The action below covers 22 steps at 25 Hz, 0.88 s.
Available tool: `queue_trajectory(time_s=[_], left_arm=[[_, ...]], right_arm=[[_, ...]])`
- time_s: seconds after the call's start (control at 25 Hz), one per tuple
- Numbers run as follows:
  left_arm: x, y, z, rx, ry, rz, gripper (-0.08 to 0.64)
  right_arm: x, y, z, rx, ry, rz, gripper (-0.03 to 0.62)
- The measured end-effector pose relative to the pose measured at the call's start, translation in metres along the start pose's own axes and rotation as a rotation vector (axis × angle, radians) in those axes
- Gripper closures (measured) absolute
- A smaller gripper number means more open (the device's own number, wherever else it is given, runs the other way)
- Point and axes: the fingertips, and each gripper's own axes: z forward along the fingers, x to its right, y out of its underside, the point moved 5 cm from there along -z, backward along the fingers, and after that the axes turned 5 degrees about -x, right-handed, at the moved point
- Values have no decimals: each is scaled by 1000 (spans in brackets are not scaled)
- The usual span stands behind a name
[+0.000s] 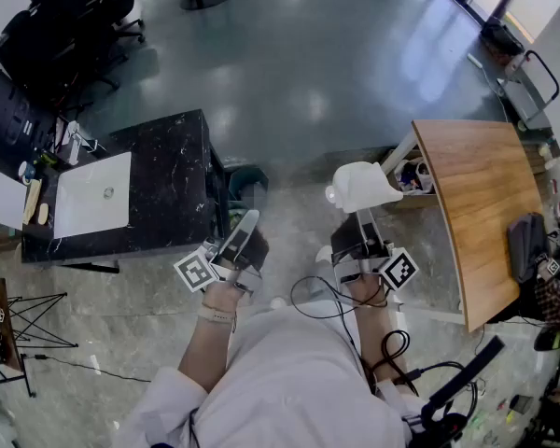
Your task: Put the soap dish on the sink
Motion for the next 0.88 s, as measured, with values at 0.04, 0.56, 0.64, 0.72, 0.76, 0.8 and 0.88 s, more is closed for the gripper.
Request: queue_trajectory(time_s=[0.04, 0.56, 0.64, 0.72, 0.76, 0.8, 0.88], left_arm=[[-2, -3, 0, 3, -3, 2, 554], [-64, -53, 50, 71, -65, 38, 554], [-80, -62, 69, 83, -76, 44, 554], [-95, -73, 92, 92, -90, 55, 554], [-101, -78, 104, 98, -99, 59, 554], [-107, -83, 116, 105, -109, 63, 554], [-119, -94, 139, 124, -138, 73, 554]], right_arm=[[2, 0, 4, -2, -2, 7, 433], [67, -43, 95, -77, -42, 62, 433], [83, -59, 114, -95, -43, 72, 433], [99, -80, 136, -110, -40, 82, 433], [107, -91, 147, -118, -36, 87, 433], [114, -103, 159, -126, -33, 94, 433], [128, -125, 183, -149, -32, 109, 433]])
